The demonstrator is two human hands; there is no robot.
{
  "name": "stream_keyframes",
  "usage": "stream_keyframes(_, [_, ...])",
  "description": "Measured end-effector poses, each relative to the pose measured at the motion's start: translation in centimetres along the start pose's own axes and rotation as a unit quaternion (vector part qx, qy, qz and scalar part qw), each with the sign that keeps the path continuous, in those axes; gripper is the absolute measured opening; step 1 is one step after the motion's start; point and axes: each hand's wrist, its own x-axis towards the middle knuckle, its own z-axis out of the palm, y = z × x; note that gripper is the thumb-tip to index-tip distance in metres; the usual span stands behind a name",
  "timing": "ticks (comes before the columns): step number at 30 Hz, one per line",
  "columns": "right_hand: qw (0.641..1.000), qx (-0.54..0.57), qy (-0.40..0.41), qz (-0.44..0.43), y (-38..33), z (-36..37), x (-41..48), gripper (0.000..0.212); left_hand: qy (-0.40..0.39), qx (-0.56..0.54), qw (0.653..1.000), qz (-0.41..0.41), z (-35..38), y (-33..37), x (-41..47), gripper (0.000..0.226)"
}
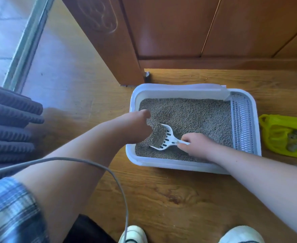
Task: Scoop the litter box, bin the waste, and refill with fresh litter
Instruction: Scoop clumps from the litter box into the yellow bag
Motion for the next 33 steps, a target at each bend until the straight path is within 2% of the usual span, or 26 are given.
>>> stream_keyframes(3, [0.998, 0.051, 0.03, -0.025, 0.8, -0.8, -0.2, 0.028, 0.004, 0.005, 1.0, 0.0, 0.0, 0.3, 0.2, 0.055])
stream_keyframes(7, [0.992, 0.04, 0.12, -0.018, 2.4, -2.2, -0.9, 0.029, 0.017, 0.011, 1.0, -0.007, 0.1, 1.4, 0.8, 0.056])
stream_keyframes(11, [0.992, 0.038, 0.121, -0.022, 4.7, -3.9, -1.9, 0.027, 0.042, 0.016, 0.999, -0.024, 0.4, 2.6, 1.6, 0.047])
stream_keyframes(16, [0.986, 0.06, 0.151, -0.028, 6.9, -5.5, -3.8, 0.029, 0.034, 0.03, 0.998, -0.041, 1.1, 5.1, 2.2, 0.053])
stream_keyframes(21, [0.978, 0.059, 0.202, -0.015, 9.7, -6.3, -5.6, 0.028, 0.006, 0.048, 0.999, -0.007, 2.4, 8.4, 3.1, 0.049])
stream_keyframes(27, [0.972, 0.095, 0.214, -0.002, 12.5, -6.2, -8.1, 0.037, -0.011, 0.064, 0.997, 0.041, 3.6, 12.5, 3.6, 0.047])
stream_keyframes(33, [0.948, 0.203, 0.244, 0.03, 14.3, -6.5, -10.4, 0.037, -0.025, 0.09, 0.994, 0.065, 5.1, 15.2, 4.0, 0.047])
